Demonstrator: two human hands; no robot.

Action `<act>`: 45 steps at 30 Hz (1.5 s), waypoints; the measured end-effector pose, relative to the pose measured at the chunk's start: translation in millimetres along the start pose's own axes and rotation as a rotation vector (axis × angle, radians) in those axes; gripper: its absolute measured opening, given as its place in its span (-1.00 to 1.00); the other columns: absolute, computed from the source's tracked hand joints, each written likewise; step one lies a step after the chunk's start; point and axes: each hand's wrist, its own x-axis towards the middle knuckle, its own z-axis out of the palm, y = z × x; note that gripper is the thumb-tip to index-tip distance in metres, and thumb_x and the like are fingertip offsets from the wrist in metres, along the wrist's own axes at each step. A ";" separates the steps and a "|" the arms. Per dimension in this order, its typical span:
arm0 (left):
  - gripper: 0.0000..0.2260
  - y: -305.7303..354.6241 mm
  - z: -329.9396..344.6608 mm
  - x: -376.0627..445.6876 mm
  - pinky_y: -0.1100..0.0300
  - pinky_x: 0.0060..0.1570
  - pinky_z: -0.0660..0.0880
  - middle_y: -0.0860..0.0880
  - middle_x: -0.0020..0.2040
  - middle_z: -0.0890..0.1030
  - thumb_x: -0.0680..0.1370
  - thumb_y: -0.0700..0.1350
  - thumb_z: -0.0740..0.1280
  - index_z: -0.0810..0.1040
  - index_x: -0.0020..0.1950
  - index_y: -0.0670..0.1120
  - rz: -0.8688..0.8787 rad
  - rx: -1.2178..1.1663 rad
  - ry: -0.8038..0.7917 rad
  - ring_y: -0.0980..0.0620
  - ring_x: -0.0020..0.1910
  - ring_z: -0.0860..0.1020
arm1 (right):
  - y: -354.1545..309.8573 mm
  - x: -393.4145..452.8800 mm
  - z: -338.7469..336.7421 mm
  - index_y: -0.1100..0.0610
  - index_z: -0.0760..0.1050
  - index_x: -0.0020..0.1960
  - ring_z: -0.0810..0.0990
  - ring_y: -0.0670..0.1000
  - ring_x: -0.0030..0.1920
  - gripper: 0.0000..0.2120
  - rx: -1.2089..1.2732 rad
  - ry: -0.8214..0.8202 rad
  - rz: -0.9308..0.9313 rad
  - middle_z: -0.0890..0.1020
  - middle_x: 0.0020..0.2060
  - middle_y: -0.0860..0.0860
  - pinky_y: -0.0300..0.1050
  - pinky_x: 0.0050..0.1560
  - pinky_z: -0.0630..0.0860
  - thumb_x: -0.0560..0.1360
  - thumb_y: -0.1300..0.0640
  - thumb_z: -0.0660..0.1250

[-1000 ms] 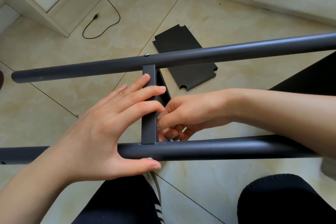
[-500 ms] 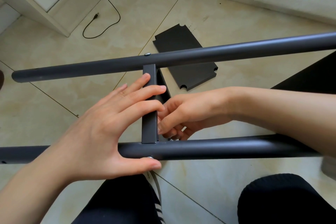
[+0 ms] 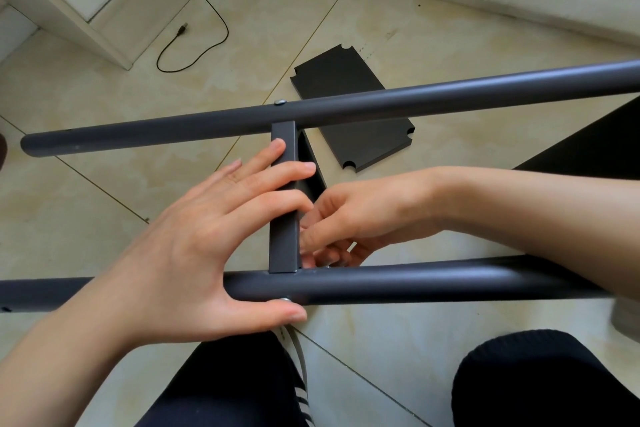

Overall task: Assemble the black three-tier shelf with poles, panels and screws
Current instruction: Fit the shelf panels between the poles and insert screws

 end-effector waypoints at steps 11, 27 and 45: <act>-0.37 -1.2 0.7 0.0 -0.11 0.48 0.18 0.15 0.57 0.27 0.43 0.38 0.36 0.44 0.36 0.04 0.002 0.006 0.005 0.00 0.61 0.12 | 2.1 0.3 -1.8 0.06 0.50 -0.28 0.38 -0.04 -0.31 -0.71 0.066 -0.046 -0.037 0.41 -0.36 -0.01 -0.16 -0.17 0.38 0.62 0.17 0.26; -0.36 0.5 -0.7 -0.9 -0.23 0.47 0.27 0.12 0.56 0.30 0.41 0.33 0.42 0.48 0.37 0.00 0.019 0.025 0.024 0.03 0.61 0.12 | 0.1 -2.8 1.3 0.13 0.52 -0.09 0.44 -0.04 -0.28 -0.88 0.095 0.002 -0.025 0.50 -0.33 -0.01 -0.17 -0.19 0.39 0.61 0.20 0.25; -0.37 7.5 -0.8 -1.0 -0.01 0.48 0.29 0.14 0.57 0.28 0.44 0.33 0.40 0.47 0.40 0.02 -0.002 0.041 0.071 0.18 0.61 0.02 | -16.5 -22.2 28.9 -0.03 0.64 -0.30 0.57 -0.01 -0.26 -0.74 -0.016 0.338 0.193 0.63 -0.28 0.01 -0.09 -0.15 0.59 0.53 0.07 0.30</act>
